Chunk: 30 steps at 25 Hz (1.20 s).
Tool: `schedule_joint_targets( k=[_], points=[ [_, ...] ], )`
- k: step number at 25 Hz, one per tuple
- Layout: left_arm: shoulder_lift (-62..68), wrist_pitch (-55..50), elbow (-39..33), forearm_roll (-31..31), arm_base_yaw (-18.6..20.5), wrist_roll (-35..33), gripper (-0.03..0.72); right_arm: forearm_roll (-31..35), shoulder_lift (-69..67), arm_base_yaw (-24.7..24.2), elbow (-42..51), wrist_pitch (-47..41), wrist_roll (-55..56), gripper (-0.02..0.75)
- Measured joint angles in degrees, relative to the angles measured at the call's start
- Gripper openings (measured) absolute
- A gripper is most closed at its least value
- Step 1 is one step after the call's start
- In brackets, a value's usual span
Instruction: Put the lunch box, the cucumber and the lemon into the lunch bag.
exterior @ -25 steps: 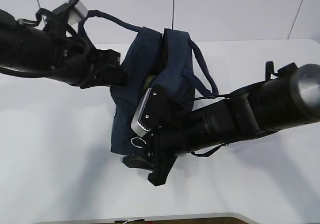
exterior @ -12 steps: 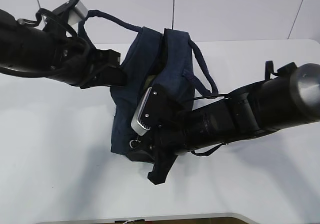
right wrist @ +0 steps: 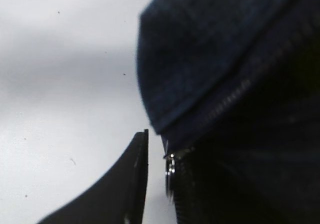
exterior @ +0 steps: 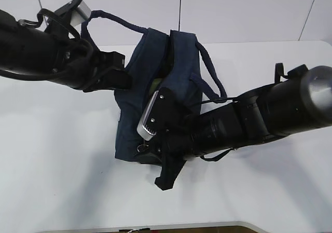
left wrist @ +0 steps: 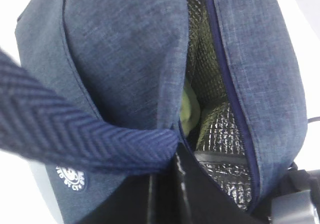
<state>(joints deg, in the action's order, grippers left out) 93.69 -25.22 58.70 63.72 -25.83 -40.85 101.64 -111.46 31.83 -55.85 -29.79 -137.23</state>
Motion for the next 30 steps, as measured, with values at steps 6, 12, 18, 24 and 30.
schedule_joint_targets(
  k=[6, 12, 18, 24, 30],
  points=[
    [0.0, 0.0, 0.0, 0.0, 0.0, 0.0, -0.006, 0.0, 0.0, 0.0, -0.11, 0.86, 0.0, 0.005],
    [0.0, -0.08, 0.0, 0.0, 0.0, 0.0, -0.006, 0.0, 0.0, 0.0, -0.2, 1.05, 0.04, 0.005],
    [0.0, -0.08, 0.0, 0.0, 0.0, 0.0, -0.006, 0.0, 0.0, 0.0, -0.2, 1.05, 5.88, 0.005],
    [0.0, -0.08, 0.0, 0.0, 0.0, 0.0, -0.006, -2.25, 0.21, 0.0, -0.2, 1.34, 9.8, 0.005],
    [0.0, -0.08, 0.0, 0.0, 0.0, 0.0, -0.006, -14.18, 2.7, 0.0, -0.2, 1.9, 18.65, 0.005]
  ],
)
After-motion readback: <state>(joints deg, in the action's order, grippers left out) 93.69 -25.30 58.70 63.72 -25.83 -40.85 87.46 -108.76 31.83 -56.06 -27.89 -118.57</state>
